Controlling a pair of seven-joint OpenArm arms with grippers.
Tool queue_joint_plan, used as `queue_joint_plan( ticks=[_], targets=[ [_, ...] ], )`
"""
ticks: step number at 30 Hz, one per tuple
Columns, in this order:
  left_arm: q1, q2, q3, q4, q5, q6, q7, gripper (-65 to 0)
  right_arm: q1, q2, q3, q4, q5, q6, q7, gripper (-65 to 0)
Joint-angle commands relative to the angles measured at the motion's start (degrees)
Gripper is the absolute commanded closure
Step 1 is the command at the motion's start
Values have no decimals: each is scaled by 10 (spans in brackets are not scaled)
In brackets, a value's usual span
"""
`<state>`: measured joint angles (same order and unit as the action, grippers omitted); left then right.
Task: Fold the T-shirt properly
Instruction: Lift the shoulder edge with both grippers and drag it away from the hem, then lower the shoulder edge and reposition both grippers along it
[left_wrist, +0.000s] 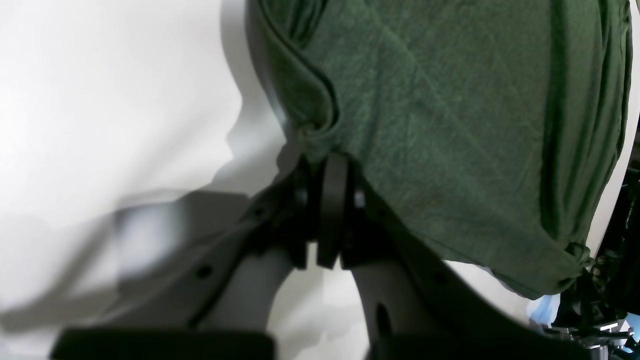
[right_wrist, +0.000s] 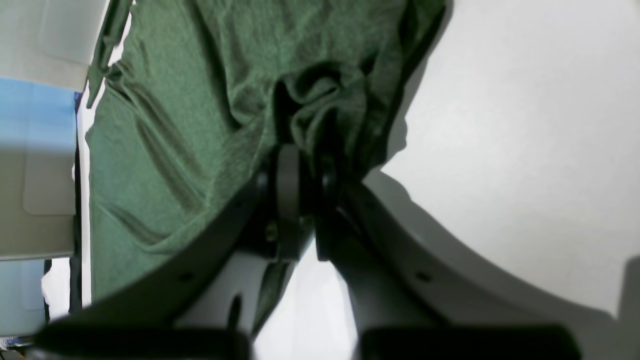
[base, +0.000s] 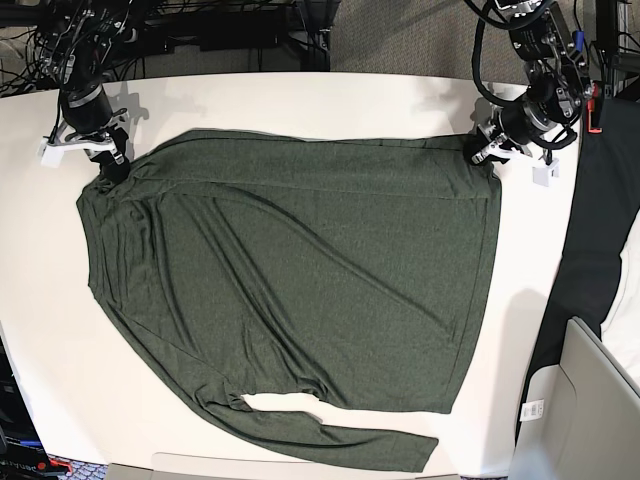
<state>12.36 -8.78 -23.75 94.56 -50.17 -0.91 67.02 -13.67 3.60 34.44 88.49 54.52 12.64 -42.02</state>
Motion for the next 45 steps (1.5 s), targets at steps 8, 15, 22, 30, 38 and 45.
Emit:
queue_joint_plan(
  ticks=[8,15,22,30,38,45],
  targets=[
    [47,-8,-2,78,12,7,9,-1,-60,1,3,18,48,-21,-35,-5],
    [71,-9,-3,78,12,6,9,-1,-118,8,3,72,57,8,-35,-5],
    [116,-32,-4,102,12,3,6,0,-178,20,17,128,64,21,-35,-5],
    [141,-38,-71,128,12,-70,10,0,-214,20,34,175,87,22,-35,-5],
    [126,-37,-77,154,12,-70,10,0,-183,20,41,209,95,22,-33,-5],
    [65,-37,-72,161,12,-70,11,0,-129,15,42,207,57,22,-30,-5]
  ],
)
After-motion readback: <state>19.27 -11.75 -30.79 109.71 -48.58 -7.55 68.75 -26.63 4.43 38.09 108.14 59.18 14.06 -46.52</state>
